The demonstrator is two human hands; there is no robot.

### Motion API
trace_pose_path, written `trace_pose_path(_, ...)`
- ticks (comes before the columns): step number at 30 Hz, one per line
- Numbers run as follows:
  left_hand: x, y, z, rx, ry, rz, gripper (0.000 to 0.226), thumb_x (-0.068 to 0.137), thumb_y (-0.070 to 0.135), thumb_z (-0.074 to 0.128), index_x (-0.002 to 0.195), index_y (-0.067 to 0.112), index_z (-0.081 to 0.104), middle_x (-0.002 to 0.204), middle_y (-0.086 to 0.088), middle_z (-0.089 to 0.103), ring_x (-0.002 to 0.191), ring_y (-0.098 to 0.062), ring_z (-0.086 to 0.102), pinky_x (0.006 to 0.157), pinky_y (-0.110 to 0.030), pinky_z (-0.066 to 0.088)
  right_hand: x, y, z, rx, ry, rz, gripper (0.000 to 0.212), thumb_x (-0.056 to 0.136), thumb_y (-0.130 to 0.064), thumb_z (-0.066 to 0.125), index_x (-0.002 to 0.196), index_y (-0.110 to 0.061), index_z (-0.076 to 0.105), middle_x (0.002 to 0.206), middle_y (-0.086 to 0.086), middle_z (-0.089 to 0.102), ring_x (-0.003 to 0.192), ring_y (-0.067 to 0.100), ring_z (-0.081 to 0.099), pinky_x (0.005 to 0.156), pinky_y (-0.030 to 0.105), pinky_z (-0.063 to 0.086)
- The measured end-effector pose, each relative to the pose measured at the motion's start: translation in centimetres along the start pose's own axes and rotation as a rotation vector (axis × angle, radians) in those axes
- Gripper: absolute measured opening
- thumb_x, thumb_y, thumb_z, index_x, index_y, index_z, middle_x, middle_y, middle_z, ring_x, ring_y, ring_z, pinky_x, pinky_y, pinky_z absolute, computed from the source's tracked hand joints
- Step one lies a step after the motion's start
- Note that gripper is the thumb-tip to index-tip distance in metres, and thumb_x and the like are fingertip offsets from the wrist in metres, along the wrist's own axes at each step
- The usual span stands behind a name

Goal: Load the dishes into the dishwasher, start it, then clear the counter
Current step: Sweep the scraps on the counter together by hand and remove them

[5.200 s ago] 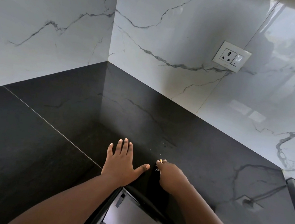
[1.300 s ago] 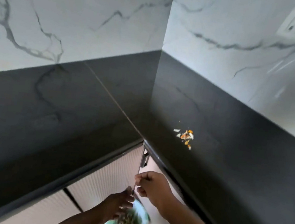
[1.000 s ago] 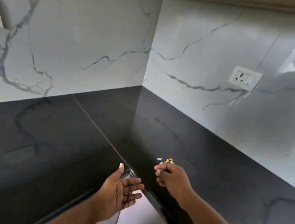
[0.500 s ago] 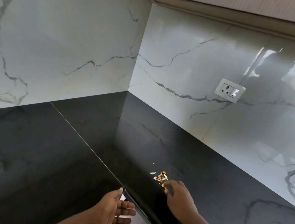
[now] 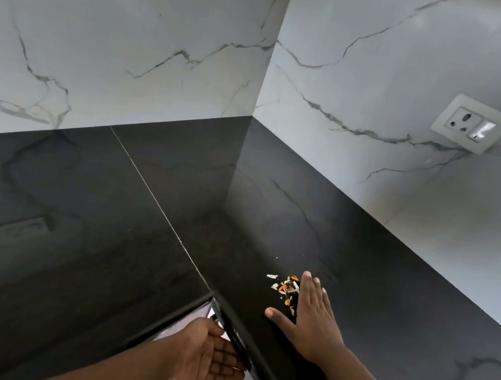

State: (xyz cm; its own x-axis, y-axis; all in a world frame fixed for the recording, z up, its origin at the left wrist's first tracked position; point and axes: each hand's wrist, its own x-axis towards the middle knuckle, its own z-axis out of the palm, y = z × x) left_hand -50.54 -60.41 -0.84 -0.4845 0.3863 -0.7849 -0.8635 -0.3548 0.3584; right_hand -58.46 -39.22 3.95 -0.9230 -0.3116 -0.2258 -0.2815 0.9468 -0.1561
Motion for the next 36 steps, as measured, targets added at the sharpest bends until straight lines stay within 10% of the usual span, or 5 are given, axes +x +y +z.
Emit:
trace_pose_path(15,1.7,0.5,0.7,-0.043,-0.043,0.009,0.06,0.093,0.029,0.025,0.107,-0.014,0.064,0.101,-0.028,0.066,0.085,-0.036,0.069,0.073,-0.041,0.06,1.4,-2.8,1.0,0.037,0.004,-0.574,0.091,0.083,-0.065,-0.007,0.153,-0.01,0.014,0.161,0.005,0.005,0.147,0.012,-0.007,0.112,0.022,-0.018)
trace_pose_path(20,1.7,1.1,0.3,-0.111,-0.078,0.063,0.065,0.092,0.044,0.038,0.11,-0.013,0.063,0.1,-0.025,0.063,0.089,-0.036,0.066,0.09,-0.051,0.05,-1.2,-5.0,1.8,0.023,-0.026,-0.651,0.077,0.088,-0.052,0.001,0.153,-0.01,0.006,0.161,0.002,-0.003,0.144,0.009,-0.017,0.109,0.025,-0.024)
trace_pose_path(25,1.9,1.0,0.2,-0.272,-0.059,0.12,0.05,0.097,0.039,0.043,0.095,-0.003,0.069,0.074,-0.015,0.058,0.046,-0.02,0.053,0.049,-0.037,0.056,-2.7,-6.4,2.4,-0.007,-0.046,-0.66,0.072,0.092,-0.049,-0.002,0.153,-0.012,0.004,0.16,0.0,-0.007,0.142,0.009,-0.021,0.109,0.028,-0.022)
trace_pose_path(32,-0.4,1.1,1.2,-0.344,-0.024,0.172,0.032,0.082,0.029,0.069,0.065,0.002,0.064,0.049,-0.009,0.057,0.031,-0.016,0.053,0.029,-0.017,0.04,-3.6,-8.7,4.7,-0.159,0.016,-0.624,0.053,0.094,-0.041,0.041,0.136,-0.013,0.053,0.144,0.004,0.049,0.138,0.017,0.025,0.111,0.033,0.013)
trace_pose_path(36,0.5,0.7,0.3,-0.244,0.009,0.175,0.027,0.092,0.025,0.063,0.071,0.008,0.061,0.05,-0.004,0.061,0.038,-0.013,0.059,0.035,-0.019,0.046,-4.1,-9.0,3.0,0.044,0.067,-0.638,0.048,0.101,-0.027,0.034,0.147,-0.014,0.037,0.154,-0.009,0.02,0.14,0.0,0.001,0.113,0.015,-0.009)
